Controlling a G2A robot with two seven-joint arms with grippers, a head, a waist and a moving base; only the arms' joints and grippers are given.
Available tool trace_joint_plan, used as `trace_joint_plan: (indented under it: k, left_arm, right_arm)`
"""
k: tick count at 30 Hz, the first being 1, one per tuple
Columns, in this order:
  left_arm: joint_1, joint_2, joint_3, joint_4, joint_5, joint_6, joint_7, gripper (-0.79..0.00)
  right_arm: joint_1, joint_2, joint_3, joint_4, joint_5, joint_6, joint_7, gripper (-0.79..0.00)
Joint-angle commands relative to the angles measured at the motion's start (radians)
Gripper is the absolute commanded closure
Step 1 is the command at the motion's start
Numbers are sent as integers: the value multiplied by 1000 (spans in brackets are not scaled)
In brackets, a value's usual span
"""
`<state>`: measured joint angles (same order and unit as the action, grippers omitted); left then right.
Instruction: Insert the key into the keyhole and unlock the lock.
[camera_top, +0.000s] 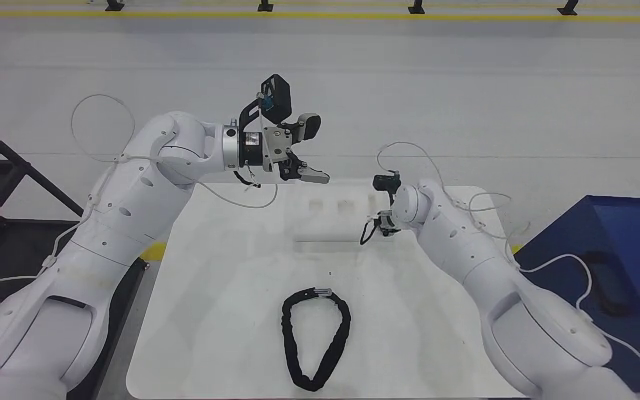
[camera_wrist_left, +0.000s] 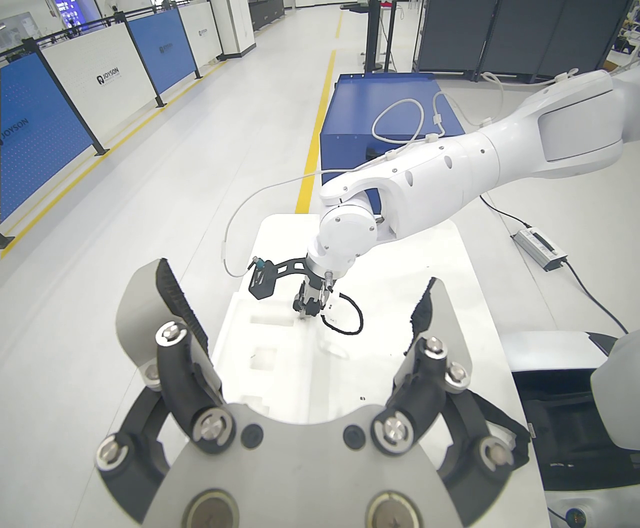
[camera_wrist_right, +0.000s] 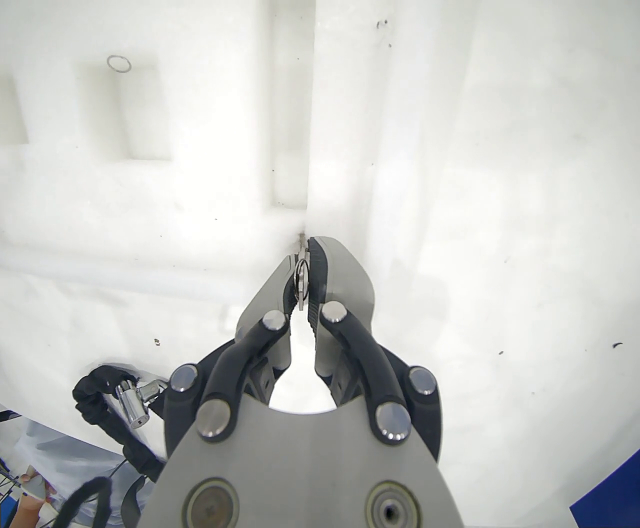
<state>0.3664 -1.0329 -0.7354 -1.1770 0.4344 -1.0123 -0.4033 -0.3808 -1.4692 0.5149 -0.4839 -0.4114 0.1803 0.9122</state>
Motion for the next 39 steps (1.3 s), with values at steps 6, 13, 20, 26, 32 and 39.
trace_joint_plan:
  k: [6, 13, 20, 26, 32, 39]
  left_arm:
    - [0, 0, 0, 0, 0, 0, 0, -785]
    - [0, 0, 0, 0, 0, 0, 0, -785]
    - [0, 0, 0, 0, 0, 0, 0, -785]
    - [0, 0, 0, 0, 0, 0, 0, -785]
    - [0, 0, 0, 0, 0, 0, 0, -785]
    - [0, 0, 0, 0, 0, 0, 0, -785]
  right_arm:
    - [22, -3, 9, -4, -30, 4, 31, 0]
    - [20, 12, 31, -72, -56, -8, 67, 0]
    - [-12, 63, 100, -202, -62, -71, 94, 0]
    - [-83, 136, 207, -389, -82, -128, 127, 0]
    - [-237, 219, 363, -678, -101, -184, 138, 0]
    - [-415, 292, 574, -912, -50, -336, 172, 0]
